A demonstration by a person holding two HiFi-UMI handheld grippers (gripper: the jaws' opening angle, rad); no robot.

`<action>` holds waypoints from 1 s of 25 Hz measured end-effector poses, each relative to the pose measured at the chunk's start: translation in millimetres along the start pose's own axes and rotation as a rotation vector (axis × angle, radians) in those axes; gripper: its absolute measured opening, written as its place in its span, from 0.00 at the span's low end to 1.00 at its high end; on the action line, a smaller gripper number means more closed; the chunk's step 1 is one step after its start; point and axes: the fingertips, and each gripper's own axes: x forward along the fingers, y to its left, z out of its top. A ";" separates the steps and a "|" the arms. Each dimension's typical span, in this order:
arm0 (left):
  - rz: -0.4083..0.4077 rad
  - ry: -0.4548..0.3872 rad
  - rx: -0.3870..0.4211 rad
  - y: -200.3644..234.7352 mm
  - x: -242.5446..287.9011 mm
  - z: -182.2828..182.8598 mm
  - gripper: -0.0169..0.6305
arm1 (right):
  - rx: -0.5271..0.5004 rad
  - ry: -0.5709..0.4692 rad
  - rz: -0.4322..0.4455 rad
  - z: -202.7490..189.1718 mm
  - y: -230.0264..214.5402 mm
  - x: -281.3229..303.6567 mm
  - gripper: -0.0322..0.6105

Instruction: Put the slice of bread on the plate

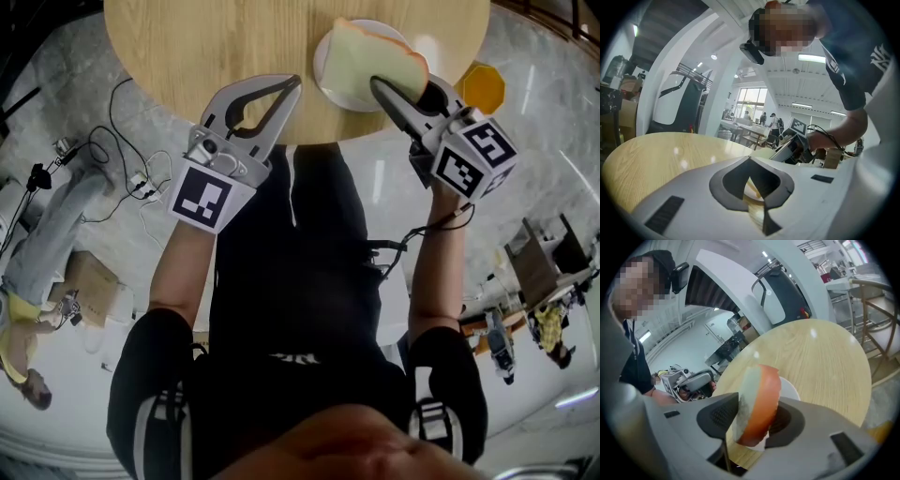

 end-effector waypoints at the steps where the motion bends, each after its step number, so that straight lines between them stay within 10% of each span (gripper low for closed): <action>1: -0.001 0.001 0.002 -0.3 0.0 -0.3 0.05 | -0.009 0.005 -0.006 -0.9 -0.2 0.6 0.32; 25: -0.022 0.031 0.010 -4.3 5.3 -8.4 0.05 | -0.230 0.075 -0.203 -2.6 -20.7 2.4 0.51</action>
